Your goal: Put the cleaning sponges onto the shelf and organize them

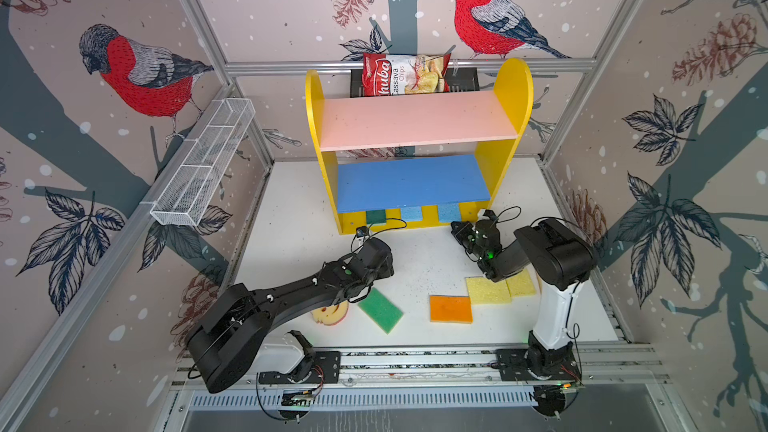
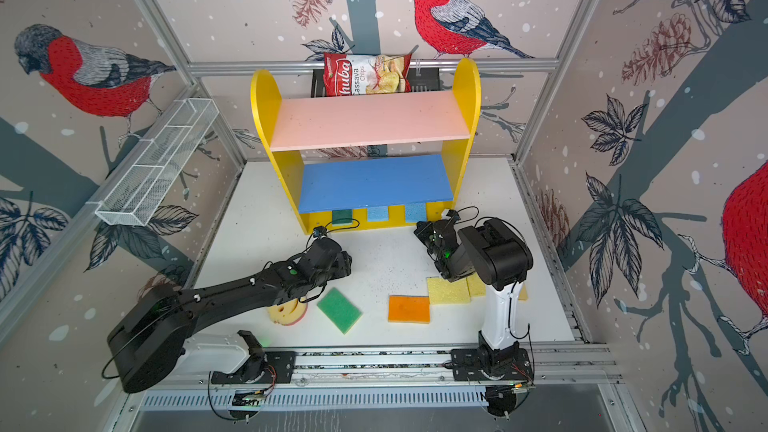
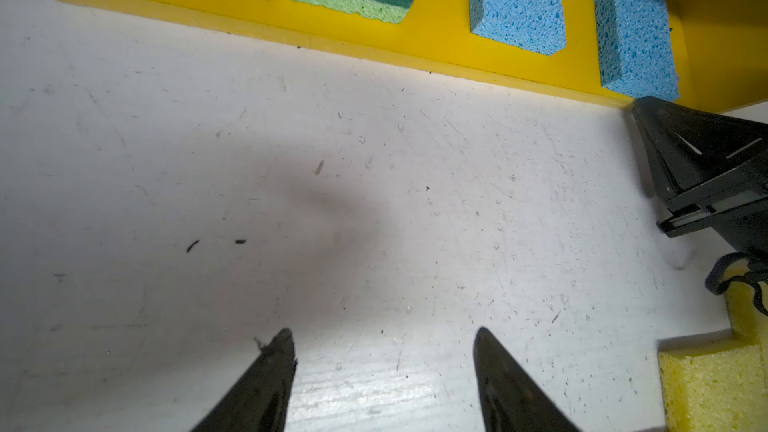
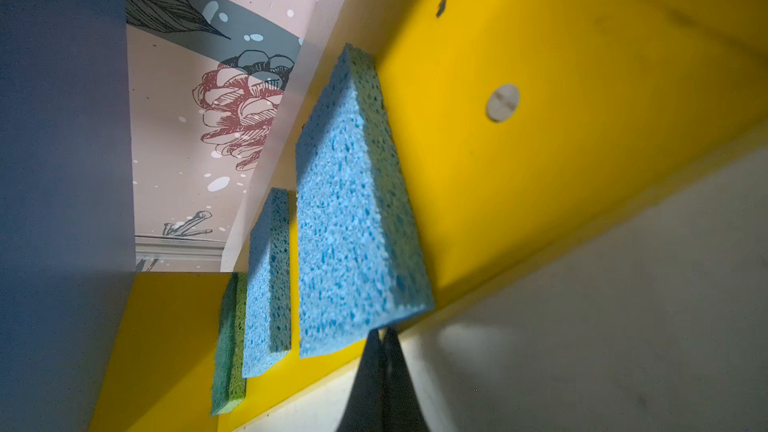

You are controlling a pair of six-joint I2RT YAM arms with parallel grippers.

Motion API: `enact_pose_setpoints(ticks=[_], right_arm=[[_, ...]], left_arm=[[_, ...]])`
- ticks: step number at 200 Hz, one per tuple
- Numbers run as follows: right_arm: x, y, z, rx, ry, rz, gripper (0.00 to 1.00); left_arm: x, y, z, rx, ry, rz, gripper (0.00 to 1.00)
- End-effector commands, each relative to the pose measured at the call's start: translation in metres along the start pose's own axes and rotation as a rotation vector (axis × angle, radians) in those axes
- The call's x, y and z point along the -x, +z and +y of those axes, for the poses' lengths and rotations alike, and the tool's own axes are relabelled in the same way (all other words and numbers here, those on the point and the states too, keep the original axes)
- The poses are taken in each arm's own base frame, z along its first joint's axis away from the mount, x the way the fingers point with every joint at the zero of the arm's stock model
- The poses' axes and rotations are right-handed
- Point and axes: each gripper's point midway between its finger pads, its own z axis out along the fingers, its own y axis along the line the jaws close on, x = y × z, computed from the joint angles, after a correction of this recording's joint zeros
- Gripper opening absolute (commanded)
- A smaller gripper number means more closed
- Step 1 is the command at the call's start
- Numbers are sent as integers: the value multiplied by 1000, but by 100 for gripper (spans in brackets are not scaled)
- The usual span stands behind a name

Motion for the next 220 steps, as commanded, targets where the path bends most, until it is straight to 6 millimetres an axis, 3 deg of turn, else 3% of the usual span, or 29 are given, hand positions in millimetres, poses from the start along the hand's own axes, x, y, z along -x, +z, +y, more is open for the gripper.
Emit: enact_pose_setpoints(ticks=[1,96,157,220], right_arm=[[-10,0,-29,-114,12,34,2],[0,-16,-35,-108,27,-17,3],[-12,-13,-23,-31,40,8,4],[-26,-8,-30,-28,81,28,7]], left_arm=[[2,-1,-2,-9,4,-4,68],[0,-1,0,-6,3,-1,67],[2,0,-4,-16,1,-3,67],[-1,1,-1,-10,-2,7,67]])
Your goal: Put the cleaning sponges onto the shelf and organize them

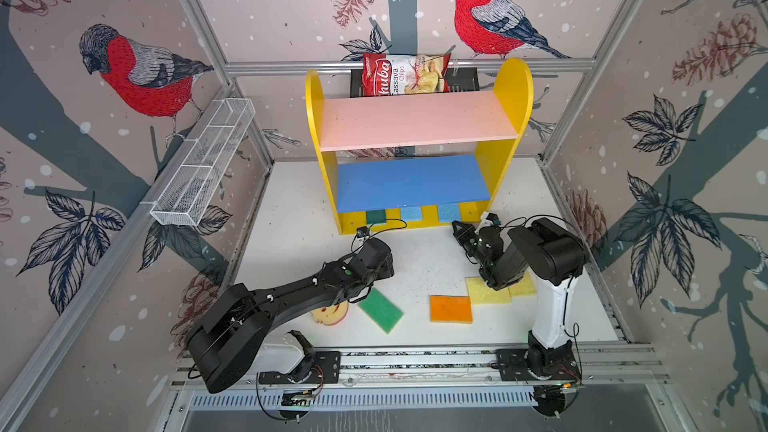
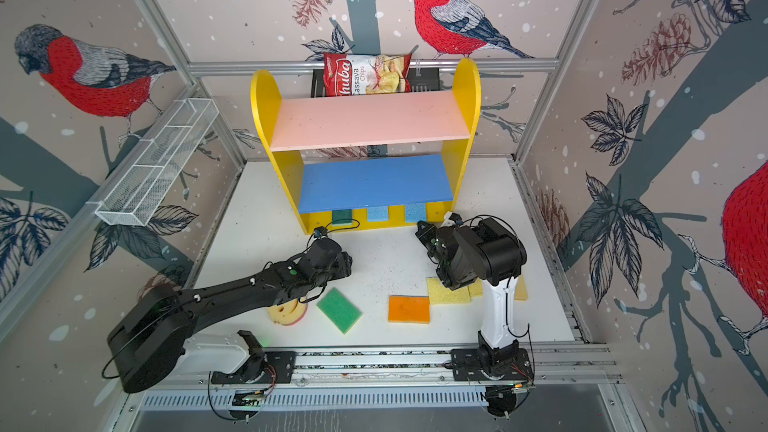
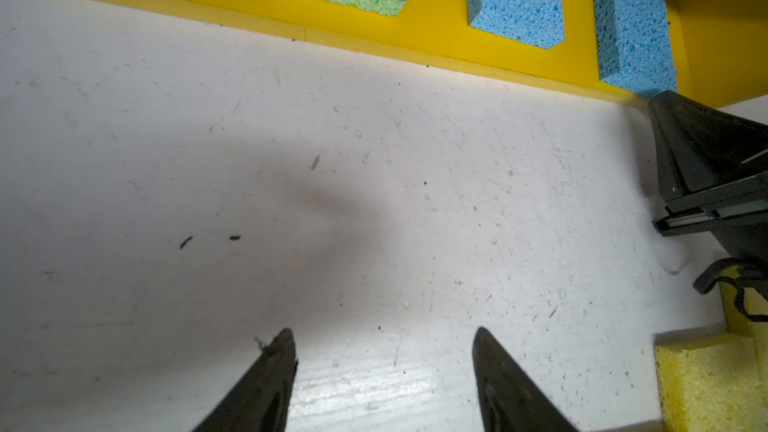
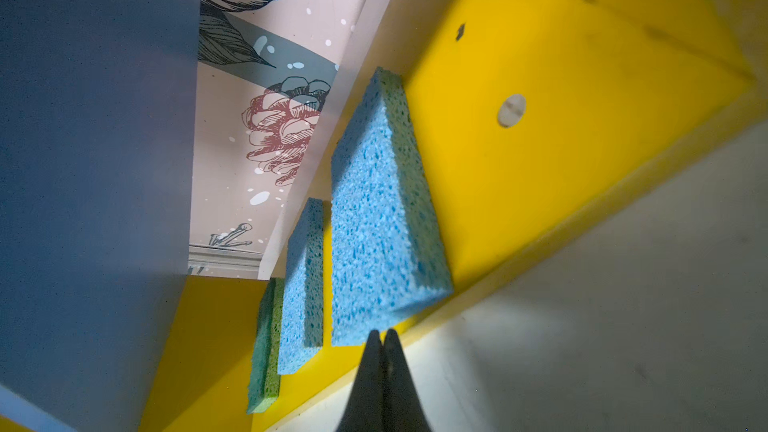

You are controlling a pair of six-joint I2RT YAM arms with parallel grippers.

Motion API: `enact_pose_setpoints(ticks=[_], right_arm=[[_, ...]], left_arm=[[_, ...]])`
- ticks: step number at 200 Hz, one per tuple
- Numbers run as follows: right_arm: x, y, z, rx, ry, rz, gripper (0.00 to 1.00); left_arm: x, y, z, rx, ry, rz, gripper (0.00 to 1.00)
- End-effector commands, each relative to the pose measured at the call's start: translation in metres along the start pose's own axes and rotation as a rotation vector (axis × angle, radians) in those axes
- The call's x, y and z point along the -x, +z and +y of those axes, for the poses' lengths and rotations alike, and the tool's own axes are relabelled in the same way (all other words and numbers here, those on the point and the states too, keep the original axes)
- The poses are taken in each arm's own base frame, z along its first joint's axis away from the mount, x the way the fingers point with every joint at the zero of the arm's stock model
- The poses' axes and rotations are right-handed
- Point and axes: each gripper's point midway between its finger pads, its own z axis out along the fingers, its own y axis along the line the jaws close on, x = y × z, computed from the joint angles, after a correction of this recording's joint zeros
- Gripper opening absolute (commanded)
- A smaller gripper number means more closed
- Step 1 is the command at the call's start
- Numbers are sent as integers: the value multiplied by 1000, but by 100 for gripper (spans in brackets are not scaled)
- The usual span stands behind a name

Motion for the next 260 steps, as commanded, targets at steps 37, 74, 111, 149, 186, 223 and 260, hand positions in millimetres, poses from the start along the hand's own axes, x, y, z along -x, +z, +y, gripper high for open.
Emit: enact_pose_setpoints(ticks=[37,74,111,149,186,223,260], right_arm=[[-20,-5,-42,-170,45,62,9],[-16,-3,-43,-195,38,49,9],[-12,1,-41,-198,32,39,9],[-10,1,-43,-212,34,26,10],[-9,2,-46,-227,35,16,10],[-9,2,-49,-251,37,0,13],[-10,7,-48,-253,40,-2,14]], left_arm=[[1,1,0,2,0,-5,67],[2,1,-1,-3,-1,-6,67],[2,1,-2,-4,1,-6,67],[2,1,-2,-2,1,-5,67],[3,1,-2,-4,1,-7,67],[1,1,-1,-1,2,-5,67],[1,1,0,-1,2,-4,67]])
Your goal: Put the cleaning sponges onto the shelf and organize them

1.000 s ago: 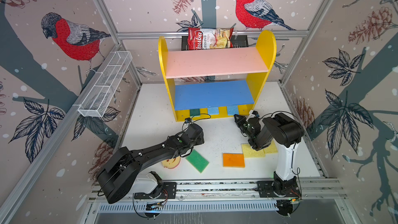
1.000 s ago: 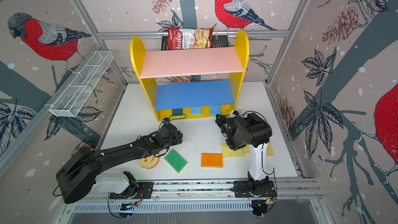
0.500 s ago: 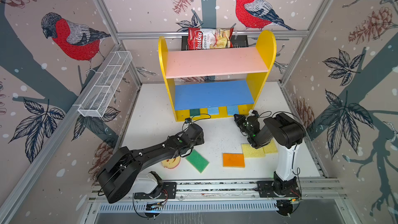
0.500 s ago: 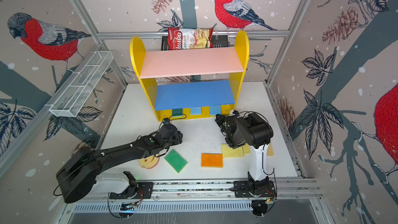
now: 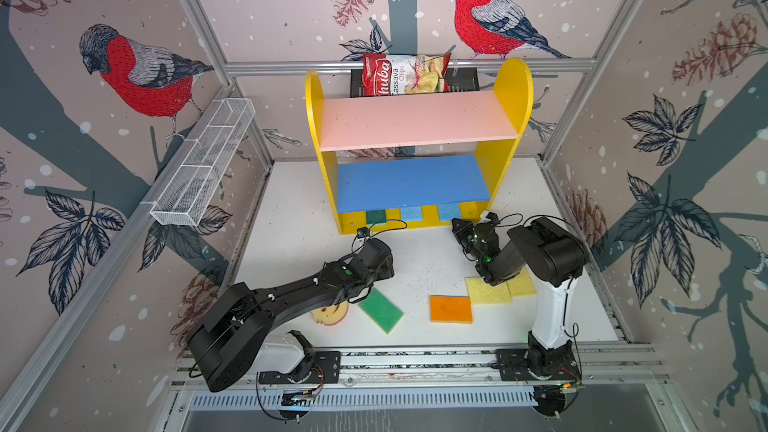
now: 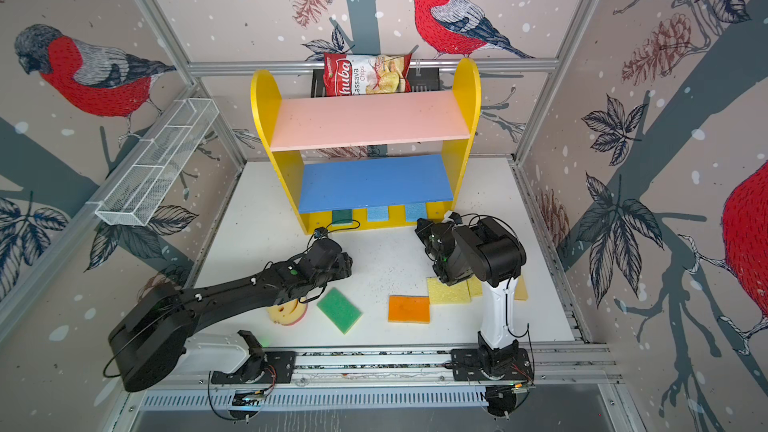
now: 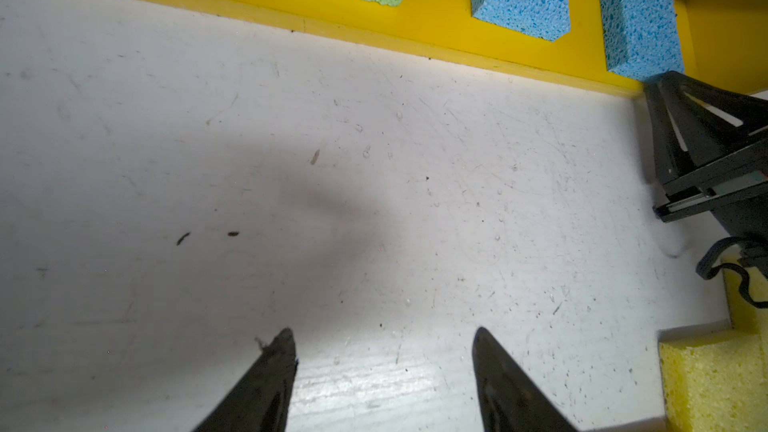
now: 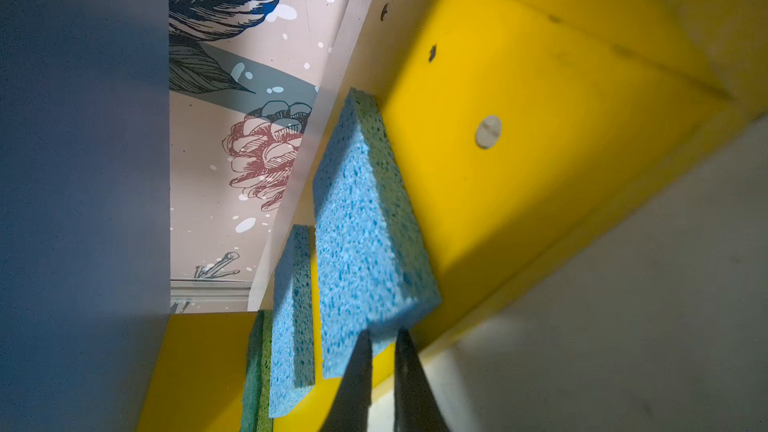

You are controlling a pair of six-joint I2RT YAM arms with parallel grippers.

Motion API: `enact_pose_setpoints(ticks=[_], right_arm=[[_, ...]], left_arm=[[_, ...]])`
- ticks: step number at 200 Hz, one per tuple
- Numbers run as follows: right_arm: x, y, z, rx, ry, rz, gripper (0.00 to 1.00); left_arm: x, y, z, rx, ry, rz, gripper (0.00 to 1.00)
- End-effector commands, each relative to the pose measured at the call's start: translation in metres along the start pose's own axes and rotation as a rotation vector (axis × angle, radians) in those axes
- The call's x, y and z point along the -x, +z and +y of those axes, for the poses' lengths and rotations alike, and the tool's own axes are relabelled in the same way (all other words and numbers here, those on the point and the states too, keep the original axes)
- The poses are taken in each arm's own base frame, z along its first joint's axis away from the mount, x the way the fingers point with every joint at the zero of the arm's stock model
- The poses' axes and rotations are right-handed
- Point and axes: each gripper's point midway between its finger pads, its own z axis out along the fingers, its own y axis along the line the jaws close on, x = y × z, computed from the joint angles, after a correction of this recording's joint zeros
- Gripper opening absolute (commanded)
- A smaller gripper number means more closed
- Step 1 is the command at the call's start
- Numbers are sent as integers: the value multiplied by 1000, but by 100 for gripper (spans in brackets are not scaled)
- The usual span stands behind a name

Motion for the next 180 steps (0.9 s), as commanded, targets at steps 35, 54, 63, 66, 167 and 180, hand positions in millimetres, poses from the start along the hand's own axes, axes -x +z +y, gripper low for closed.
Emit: enact_pose_setpoints(ticks=[35,54,63,66,167,180], right_arm=[[-15,0,-44,-173,-9,45,15],[-16,0,-45,-175,-9,47,15],[-16,0,-45,-177,-9,48,15],[-16,0,-45,-176,-9,46,15],[-16,-14,-36,-163,-28,91,15],[-14,-20,-29,-149,-46,93,15]], left_arm=[[2,0,0,0,-1,-9,67],[2,-1,0,2,0,-9,67],[2,-1,1,3,0,-10,67],[2,0,1,4,0,-9,67],[10,-9,-3,-10,-1,-33,67],[14,-13,-3,-9,-2,-48,67]])
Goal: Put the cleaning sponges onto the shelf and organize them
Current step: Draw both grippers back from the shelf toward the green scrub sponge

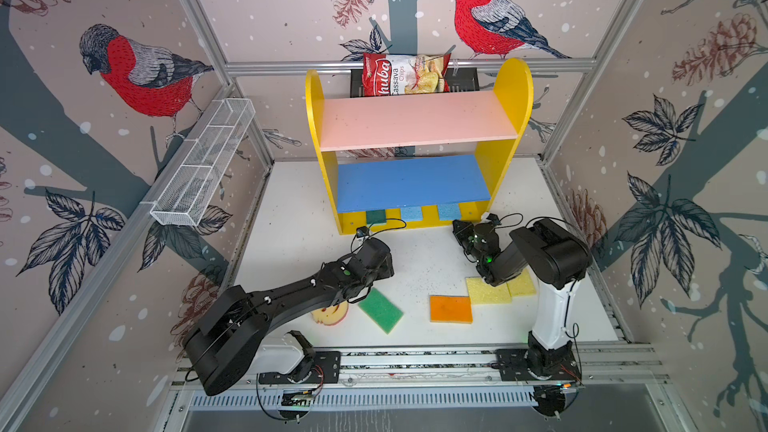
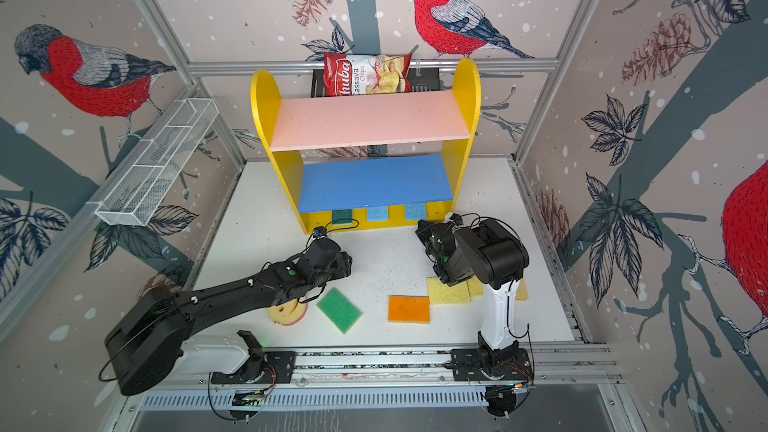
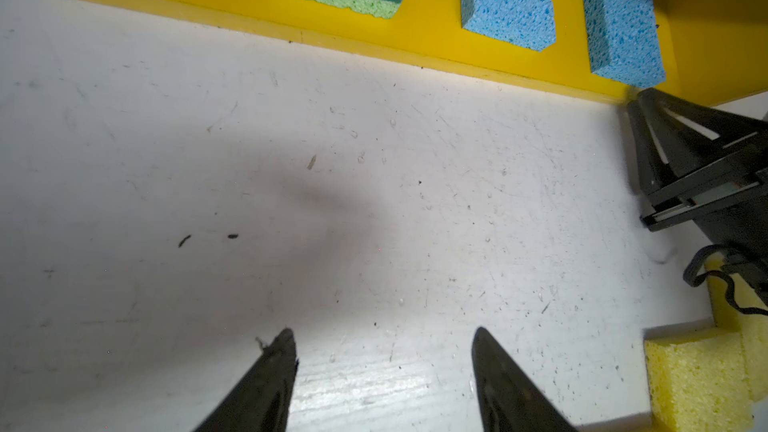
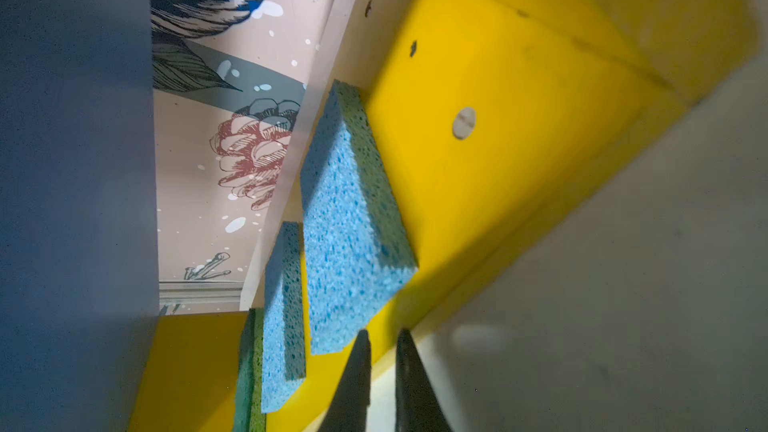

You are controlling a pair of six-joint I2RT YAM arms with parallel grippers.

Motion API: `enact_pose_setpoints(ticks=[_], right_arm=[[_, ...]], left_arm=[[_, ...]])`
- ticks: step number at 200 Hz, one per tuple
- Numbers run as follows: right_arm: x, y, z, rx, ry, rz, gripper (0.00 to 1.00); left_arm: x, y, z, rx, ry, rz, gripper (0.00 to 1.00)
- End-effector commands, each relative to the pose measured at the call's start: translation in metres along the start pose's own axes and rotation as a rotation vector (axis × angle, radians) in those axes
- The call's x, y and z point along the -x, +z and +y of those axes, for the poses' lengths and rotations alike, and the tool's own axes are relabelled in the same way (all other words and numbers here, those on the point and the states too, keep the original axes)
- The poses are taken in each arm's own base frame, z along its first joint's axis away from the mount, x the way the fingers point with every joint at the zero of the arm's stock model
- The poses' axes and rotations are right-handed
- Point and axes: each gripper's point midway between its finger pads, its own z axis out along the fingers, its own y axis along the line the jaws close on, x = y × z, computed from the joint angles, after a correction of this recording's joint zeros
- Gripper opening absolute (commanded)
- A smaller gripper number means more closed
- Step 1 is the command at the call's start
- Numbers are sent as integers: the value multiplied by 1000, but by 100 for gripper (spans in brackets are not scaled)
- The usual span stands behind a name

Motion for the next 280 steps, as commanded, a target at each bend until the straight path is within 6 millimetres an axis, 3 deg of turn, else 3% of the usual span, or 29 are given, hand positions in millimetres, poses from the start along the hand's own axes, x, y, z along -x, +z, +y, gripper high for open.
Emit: enact_pose_setpoints(ticks=[1,52,72,100,126,154,172,200,228,251,280], right_arm=[[-13,-10,-23,-107,-46,71,15],[4,-46,7,-90,-184,52,16],[11,-62,14,-123,-277,54,21],[10,-79,23,-160,-395,128,39],[7,-102,29,-158,-488,186,58],[11,-128,35,-156,-566,195,69],[9,-139,37,-148,-612,220,70],[5,-148,37,-143,-641,252,73],[-8,-148,35,-112,-664,310,70],[-35,-150,39,-70,-695,390,64],[-90,-162,62,41,-881,515,65]], left_arm=[[9,-7,0,10,5,-30,67],[31,-33,5,31,-10,-123,67],[41,-45,10,45,-13,-177,68],[59,-70,21,77,-24,-281,70],[77,-101,31,92,-48,-377,77],[81,-125,43,78,-119,-430,86],[74,-130,49,52,-162,-424,98],[55,-121,50,9,-170,-354,98],[24,-96,54,30,-111,-220,95],[-7,-76,51,10,-81,-79,94],[-29,-68,46,-11,-37,25,93]])
